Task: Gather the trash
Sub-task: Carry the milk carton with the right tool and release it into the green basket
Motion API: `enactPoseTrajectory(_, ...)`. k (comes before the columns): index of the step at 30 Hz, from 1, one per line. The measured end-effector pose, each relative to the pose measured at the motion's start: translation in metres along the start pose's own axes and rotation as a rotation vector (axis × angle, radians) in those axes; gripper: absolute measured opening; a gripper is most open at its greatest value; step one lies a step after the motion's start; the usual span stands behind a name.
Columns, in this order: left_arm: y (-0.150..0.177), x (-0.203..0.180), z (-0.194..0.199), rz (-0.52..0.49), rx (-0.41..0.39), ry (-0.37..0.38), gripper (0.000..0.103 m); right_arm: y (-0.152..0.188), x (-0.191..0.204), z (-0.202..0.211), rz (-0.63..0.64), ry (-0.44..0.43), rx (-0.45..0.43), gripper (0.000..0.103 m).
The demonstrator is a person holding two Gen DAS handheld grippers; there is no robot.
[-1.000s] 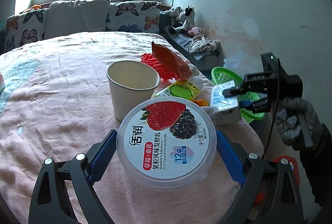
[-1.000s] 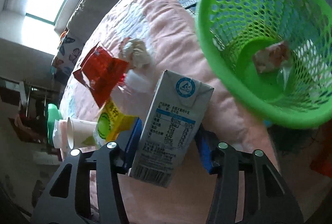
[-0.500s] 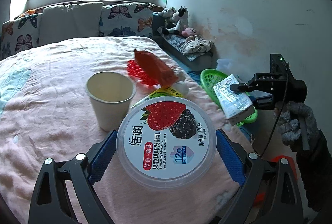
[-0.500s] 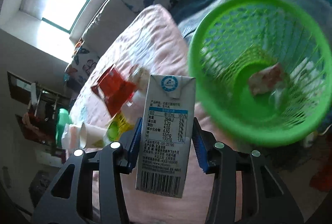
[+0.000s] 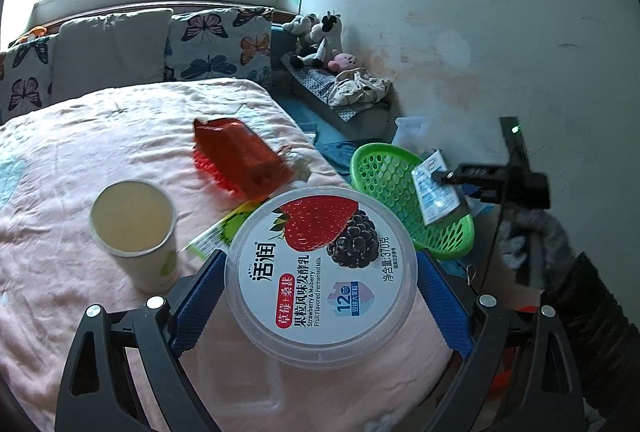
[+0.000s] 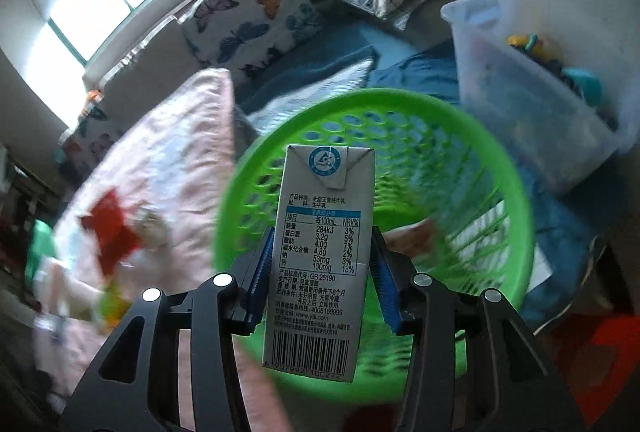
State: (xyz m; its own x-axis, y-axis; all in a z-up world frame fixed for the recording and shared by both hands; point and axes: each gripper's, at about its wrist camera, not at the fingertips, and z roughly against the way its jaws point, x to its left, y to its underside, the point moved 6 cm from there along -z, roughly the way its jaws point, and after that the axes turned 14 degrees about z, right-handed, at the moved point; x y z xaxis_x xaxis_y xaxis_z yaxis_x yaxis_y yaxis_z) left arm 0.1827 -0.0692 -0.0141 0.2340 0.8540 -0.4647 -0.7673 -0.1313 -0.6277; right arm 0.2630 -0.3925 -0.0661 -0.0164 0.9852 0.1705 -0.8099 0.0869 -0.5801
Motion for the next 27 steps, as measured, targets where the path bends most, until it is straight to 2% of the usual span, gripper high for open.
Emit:
enactPoseTrajectory(7, -0.011, -0.021, -0.021, -0.020, 0.015, -0.003, 0.089, 0.016, -0.019, -0.040, 0.025, 0.041, 0.049, 0.047)
enactPoseTrajectory(12, -0.020, -0.034, -0.037, -0.029, 0.028, 0.000, 0.089, 0.020, -0.032, -0.048, 0.021, 0.056, 0.052, 0.050)
enactPoseTrajectory(15, -0.023, -0.043, -0.046, -0.038, 0.040, 0.006, 0.089, 0.019, -0.035, -0.042, 0.031, 0.074, 0.038, 0.057)
enactPoseTrajectory(21, -0.028, -0.066, -0.070, -0.065, 0.067, 0.010, 0.089, 0.018, -0.033, -0.014, 0.058, 0.078, -0.019, 0.064)
enactPoseTrajectory(27, -0.028, -0.093, -0.099, -0.107, 0.107, 0.008, 0.090, 0.024, -0.029, 0.019, 0.117, 0.127, -0.095, 0.072)
